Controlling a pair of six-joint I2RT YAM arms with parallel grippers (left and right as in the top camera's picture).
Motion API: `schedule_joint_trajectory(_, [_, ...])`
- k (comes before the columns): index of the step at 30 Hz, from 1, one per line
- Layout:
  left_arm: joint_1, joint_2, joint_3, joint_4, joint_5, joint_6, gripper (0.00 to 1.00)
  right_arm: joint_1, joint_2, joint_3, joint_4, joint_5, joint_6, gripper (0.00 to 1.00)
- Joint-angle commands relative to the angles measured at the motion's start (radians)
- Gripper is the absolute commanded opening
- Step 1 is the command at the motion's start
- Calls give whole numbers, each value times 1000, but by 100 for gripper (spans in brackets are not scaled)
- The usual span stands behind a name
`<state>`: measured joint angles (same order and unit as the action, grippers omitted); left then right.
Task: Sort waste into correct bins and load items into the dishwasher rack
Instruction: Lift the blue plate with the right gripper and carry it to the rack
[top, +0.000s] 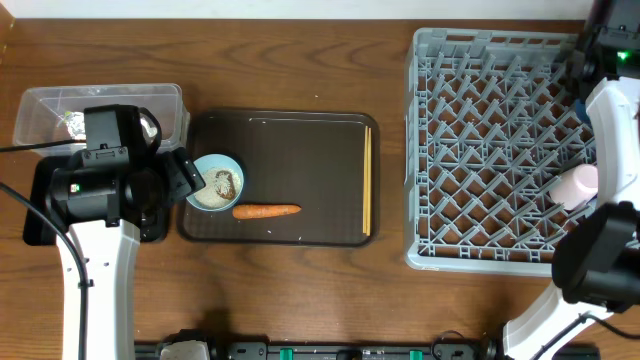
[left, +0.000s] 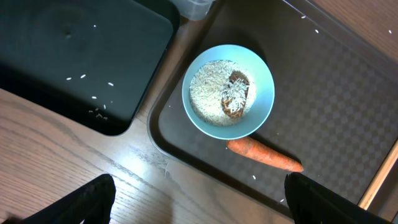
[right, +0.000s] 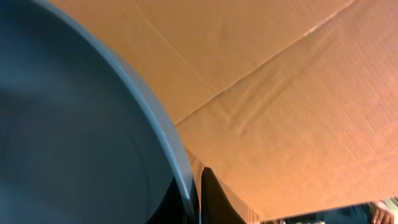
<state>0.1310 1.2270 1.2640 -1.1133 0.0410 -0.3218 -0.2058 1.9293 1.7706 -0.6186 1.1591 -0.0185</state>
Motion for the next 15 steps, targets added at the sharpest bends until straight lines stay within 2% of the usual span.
schedule_joint_trajectory(1, [5, 3, -8, 6, -16, -14, 88, -19, 22, 1, 50, 42, -71, 1])
schedule_joint_trajectory(5, [5, 3, -8, 14, -16, -14, 88, -21, 51, 1, 110, 37, -111, 1])
schedule_joint_trajectory(15, [5, 3, -8, 23, -16, -14, 87, 8, 137, 1, 103, -20, -109, 1])
